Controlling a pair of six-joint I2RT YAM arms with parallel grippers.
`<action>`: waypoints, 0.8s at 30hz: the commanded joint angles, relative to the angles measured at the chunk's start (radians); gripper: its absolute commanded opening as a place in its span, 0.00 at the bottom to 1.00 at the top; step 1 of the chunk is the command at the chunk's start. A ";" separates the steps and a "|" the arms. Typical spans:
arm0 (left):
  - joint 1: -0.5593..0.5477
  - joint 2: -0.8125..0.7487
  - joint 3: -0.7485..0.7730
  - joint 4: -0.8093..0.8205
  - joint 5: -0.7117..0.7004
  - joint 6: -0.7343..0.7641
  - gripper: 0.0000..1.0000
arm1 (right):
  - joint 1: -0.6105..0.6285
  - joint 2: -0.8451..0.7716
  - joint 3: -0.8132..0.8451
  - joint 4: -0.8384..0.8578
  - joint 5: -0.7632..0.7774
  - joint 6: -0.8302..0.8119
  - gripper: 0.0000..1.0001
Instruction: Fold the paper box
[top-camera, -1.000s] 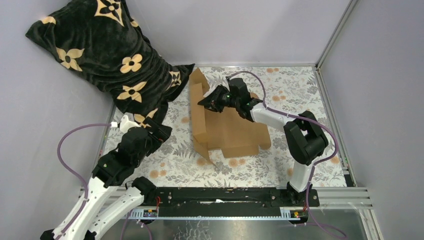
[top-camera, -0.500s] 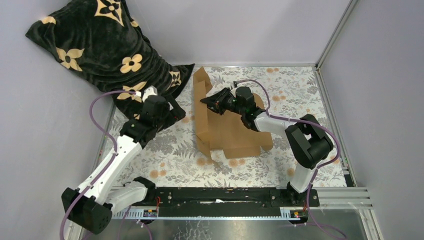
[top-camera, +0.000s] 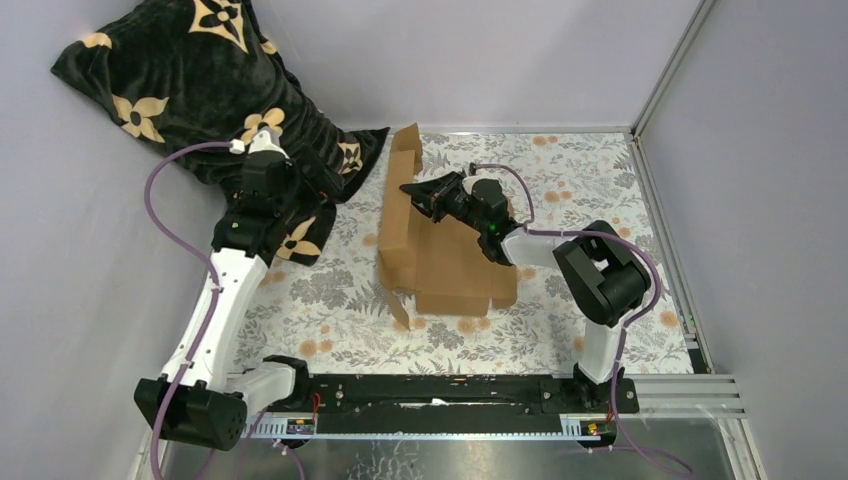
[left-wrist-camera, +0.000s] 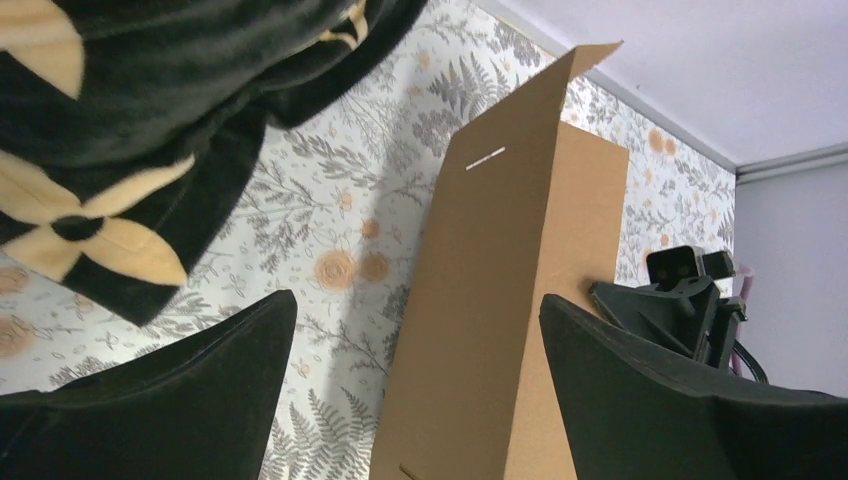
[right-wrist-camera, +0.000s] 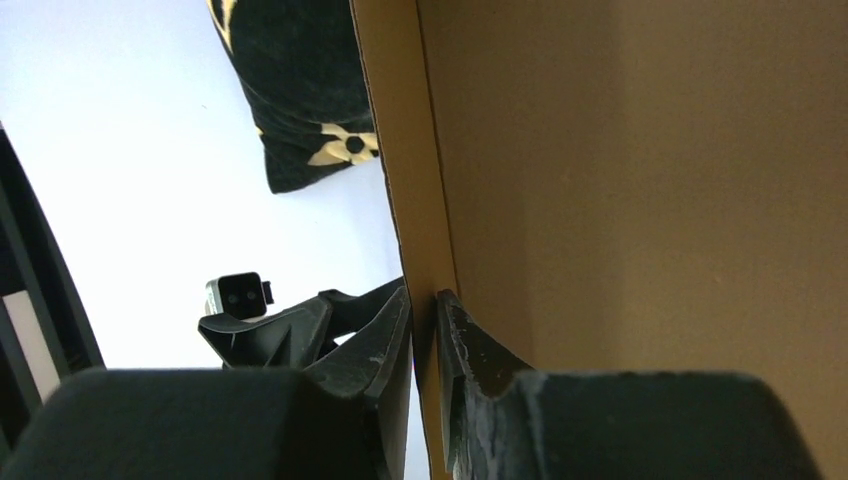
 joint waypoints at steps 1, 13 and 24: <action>0.060 0.022 0.042 -0.011 0.090 0.067 0.98 | 0.023 0.004 0.094 0.081 0.087 0.027 0.20; 0.073 0.093 -0.004 0.155 0.338 0.071 0.98 | 0.054 -0.028 -0.001 0.016 0.246 -0.076 0.20; 0.073 0.160 -0.077 0.302 0.502 0.058 0.98 | 0.067 0.030 -0.031 0.045 0.254 -0.079 0.22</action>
